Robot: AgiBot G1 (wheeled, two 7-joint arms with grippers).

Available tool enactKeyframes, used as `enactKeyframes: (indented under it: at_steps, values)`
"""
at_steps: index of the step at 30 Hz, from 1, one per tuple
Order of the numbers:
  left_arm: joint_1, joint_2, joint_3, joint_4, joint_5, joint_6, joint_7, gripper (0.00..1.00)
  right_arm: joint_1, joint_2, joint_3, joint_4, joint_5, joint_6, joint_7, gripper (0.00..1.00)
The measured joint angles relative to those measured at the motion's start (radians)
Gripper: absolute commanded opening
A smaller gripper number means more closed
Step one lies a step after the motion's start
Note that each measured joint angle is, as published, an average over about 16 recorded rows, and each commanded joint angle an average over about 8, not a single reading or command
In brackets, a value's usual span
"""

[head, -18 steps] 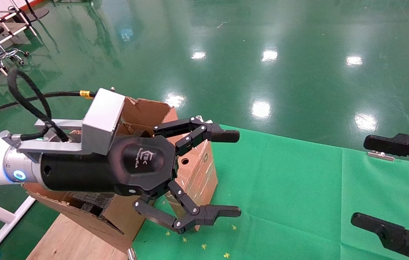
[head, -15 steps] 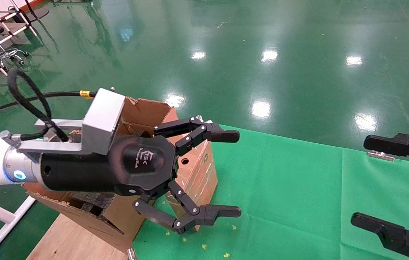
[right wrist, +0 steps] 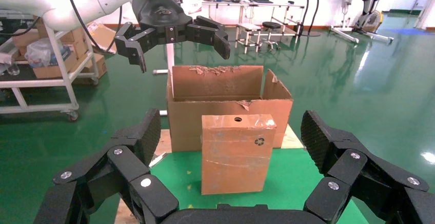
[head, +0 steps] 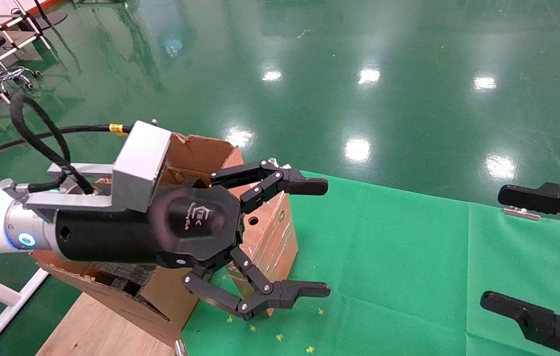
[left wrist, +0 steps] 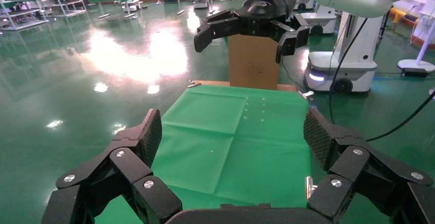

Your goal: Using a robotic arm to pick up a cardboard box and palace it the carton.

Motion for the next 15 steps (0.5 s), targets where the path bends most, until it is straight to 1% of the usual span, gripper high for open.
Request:
enactKeyframes:
  at_steps: [2, 3, 10, 15]
  values:
    - [0.0, 0.0, 0.0, 0.0, 0.0, 0.0, 0.0, 1.0, 0.0, 0.0, 0.0, 0.0, 0.0, 0.0, 0.0, 0.05]
    - [0.0, 0.0, 0.0, 0.0, 0.0, 0.0, 0.0, 1.0, 0.0, 0.0, 0.0, 0.0, 0.0, 0.0, 0.0, 0.0]
    - [-0.004, -0.005, 0.003, 0.0, 0.008, -0.003, -0.009, 1.0, 0.0, 0.0, 0.0, 0.0, 0.0, 0.0, 0.0, 0.0]
    - [-0.033, -0.018, 0.02, -0.009, 0.049, -0.012, -0.051, 1.0, 0.0, 0.0, 0.0, 0.0, 0.0, 0.0, 0.0, 0.0]
